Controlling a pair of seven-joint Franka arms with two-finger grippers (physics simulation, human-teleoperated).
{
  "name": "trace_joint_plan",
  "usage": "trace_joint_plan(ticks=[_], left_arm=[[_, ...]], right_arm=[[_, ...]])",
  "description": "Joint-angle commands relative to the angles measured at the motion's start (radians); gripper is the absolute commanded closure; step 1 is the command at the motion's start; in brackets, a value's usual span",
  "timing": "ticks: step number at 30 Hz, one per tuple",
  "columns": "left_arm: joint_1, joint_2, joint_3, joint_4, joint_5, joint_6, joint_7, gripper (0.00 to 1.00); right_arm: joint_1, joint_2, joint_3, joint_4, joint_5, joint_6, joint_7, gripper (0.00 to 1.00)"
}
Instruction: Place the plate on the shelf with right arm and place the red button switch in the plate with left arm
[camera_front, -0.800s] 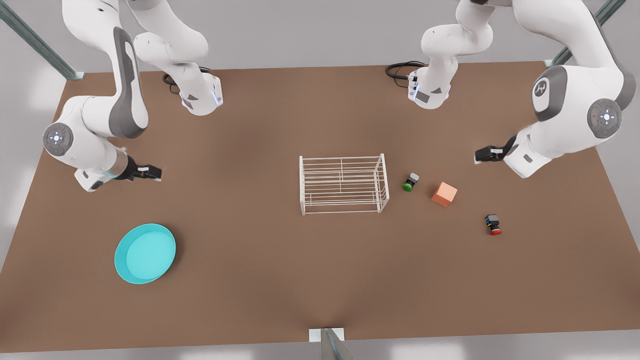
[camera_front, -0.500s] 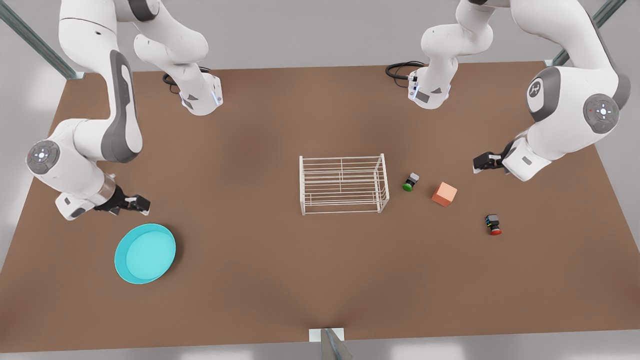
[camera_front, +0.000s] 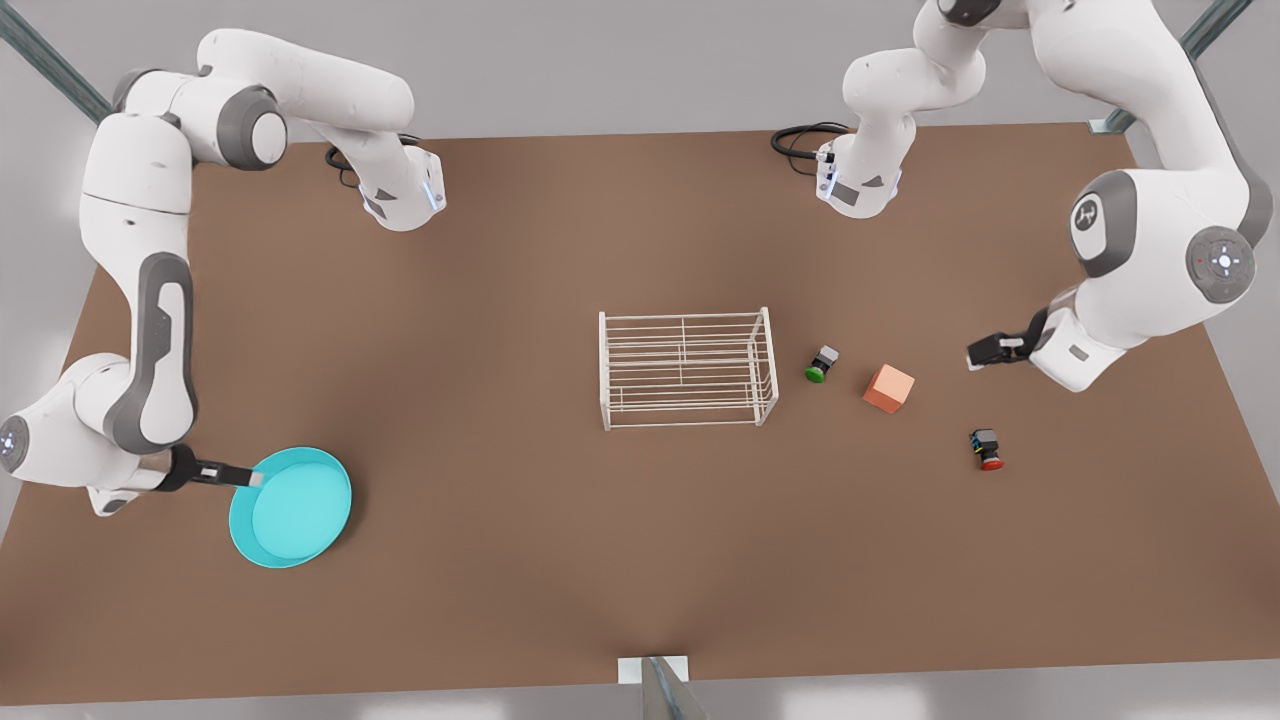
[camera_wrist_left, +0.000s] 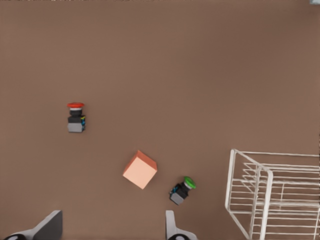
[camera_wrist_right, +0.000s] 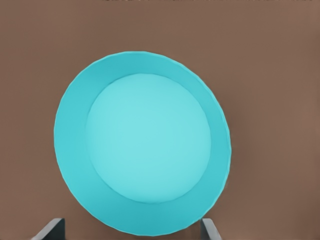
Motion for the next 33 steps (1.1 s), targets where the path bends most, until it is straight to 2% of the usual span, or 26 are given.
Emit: trace_joint_plan(ticks=[1,3,9,11,13,15,17,25,27,30,33], left_arm=[[-0.015,-0.005,-0.005,0.013,-0.009,0.010,-0.029,0.00],[-0.016,-0.025,-0.018,0.014,-0.006,-0.039,-0.036,0.00],[-0.016,-0.028,-0.020,0.010,0.003,-0.035,-0.037,0.00],[-0.016,-0.028,-0.020,0.008,0.003,-0.035,-0.037,0.00],[-0.016,-0.027,-0.020,0.007,0.005,-0.032,-0.037,0.00],[-0.016,-0.027,-0.020,0.005,0.005,-0.033,-0.037,0.00],[-0.015,-0.028,-0.020,0.005,0.005,-0.036,-0.037,0.00],[-0.013,-0.027,-0.018,0.004,0.006,-0.036,-0.034,0.00],[-0.010,-0.033,-0.018,-0.012,0.005,-0.042,-0.036,0.00],[-0.012,-0.047,-0.018,-0.033,0.005,-0.042,-0.039,0.00],[-0.012,-0.045,-0.017,-0.033,0.005,-0.039,-0.039,0.00]], right_arm=[[-0.038,0.022,0.021,0.030,-0.053,-0.008,-0.367,0.00],[-0.090,0.059,0.081,0.079,-0.125,-0.008,-0.368,0.00],[-0.098,0.203,0.090,0.277,-0.128,0.000,-0.368,0.00],[-0.113,0.232,0.103,0.279,-0.122,0.015,-0.370,0.00],[-0.162,0.265,0.162,0.277,-0.117,0.029,-0.370,0.00],[-0.172,0.289,0.167,0.279,-0.117,0.032,-0.370,0.00],[-0.225,0.309,0.219,0.291,-0.117,0.032,-0.368,0.00],[-0.228,0.340,0.225,0.291,-0.100,0.095,-0.360,0.07],[-0.228,0.346,0.225,0.291,-0.100,0.096,-0.360,0.15],[-0.228,0.352,0.225,0.291,-0.100,0.096,-0.360,0.32],[-0.228,0.354,0.227,0.291,-0.100,0.110,-0.362,0.41]])
